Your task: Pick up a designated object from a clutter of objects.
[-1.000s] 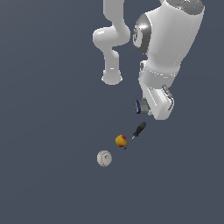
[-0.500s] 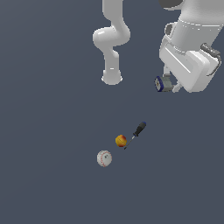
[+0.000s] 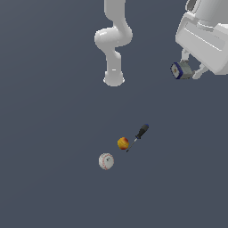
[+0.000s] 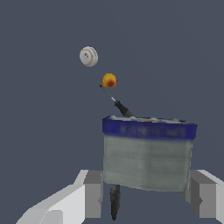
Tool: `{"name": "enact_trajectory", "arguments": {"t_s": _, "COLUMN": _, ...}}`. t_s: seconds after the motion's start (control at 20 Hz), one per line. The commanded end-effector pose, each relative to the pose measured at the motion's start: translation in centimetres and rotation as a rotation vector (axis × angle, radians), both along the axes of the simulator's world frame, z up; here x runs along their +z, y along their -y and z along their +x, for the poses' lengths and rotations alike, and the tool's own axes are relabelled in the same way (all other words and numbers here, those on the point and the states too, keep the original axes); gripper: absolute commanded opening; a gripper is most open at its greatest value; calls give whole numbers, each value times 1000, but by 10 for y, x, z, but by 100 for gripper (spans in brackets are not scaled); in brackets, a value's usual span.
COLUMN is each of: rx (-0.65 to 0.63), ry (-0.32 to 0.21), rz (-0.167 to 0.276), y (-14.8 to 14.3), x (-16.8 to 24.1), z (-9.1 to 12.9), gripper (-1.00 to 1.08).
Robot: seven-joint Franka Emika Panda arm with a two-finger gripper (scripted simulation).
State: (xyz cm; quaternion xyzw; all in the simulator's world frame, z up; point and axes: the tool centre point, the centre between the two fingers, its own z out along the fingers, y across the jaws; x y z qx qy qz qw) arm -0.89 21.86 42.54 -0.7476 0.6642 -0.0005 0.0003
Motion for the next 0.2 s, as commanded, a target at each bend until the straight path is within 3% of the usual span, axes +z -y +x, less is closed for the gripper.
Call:
{"name": "enact_trajectory", "arguments": {"t_s": 0.0, "rx": -1, "ry": -1, "rz": 0, "y": -3, "x": 5, "z": 0, "gripper": -100}}
{"name": "enact_trajectory", "arguments": {"t_s": 0.15, "rx": -1, "ry": -1, "rz": 0, "y": -4, "x": 7, "z": 0, "gripper": -100}}
